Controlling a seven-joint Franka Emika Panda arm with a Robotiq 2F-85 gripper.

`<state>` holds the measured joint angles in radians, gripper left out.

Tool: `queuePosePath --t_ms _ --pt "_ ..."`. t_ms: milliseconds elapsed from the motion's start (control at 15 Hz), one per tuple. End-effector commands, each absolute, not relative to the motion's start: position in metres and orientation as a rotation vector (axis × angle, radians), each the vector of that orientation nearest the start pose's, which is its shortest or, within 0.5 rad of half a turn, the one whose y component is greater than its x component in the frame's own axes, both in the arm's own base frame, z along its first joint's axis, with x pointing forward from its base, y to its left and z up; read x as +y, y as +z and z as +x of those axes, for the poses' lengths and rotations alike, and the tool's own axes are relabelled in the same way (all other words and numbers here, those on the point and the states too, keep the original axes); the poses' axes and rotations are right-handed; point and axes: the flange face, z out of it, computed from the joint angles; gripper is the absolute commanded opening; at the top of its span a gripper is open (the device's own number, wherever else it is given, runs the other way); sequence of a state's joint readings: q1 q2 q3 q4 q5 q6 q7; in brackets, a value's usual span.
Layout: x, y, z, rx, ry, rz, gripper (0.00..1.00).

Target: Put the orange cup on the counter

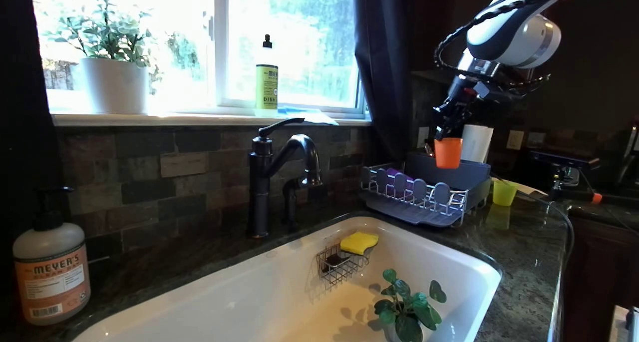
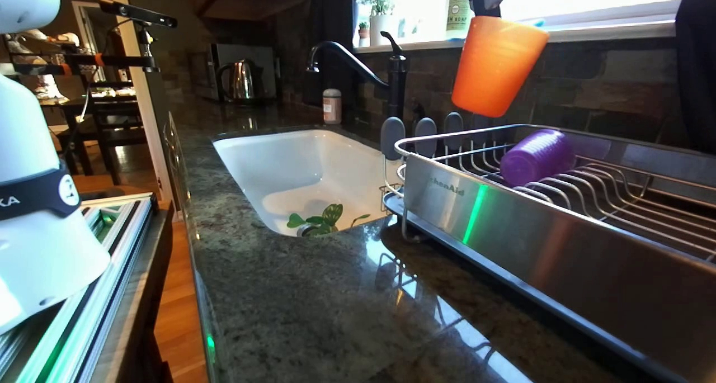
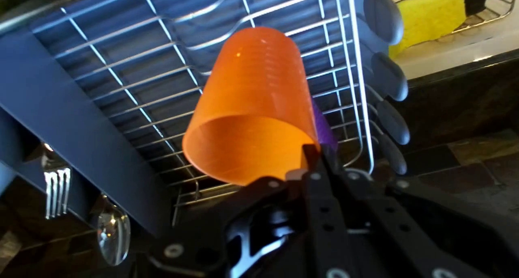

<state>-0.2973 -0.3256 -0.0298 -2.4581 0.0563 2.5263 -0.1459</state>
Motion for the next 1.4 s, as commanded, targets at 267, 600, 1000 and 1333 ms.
queuePosePath --t_ms 267,600,1000,1333 --pt "-0.117 0.446 0.394 0.642 -0.655 -3.165 0.04" --pt "-0.110 0.442 0.367 0.649 -0.750 -3.202 0.01" --pt "-0.109 0.463 0.359 0.815 -0.869 -3.152 0.01" --pt "-0.086 0.458 0.365 1.004 -0.878 -3.136 0.01"
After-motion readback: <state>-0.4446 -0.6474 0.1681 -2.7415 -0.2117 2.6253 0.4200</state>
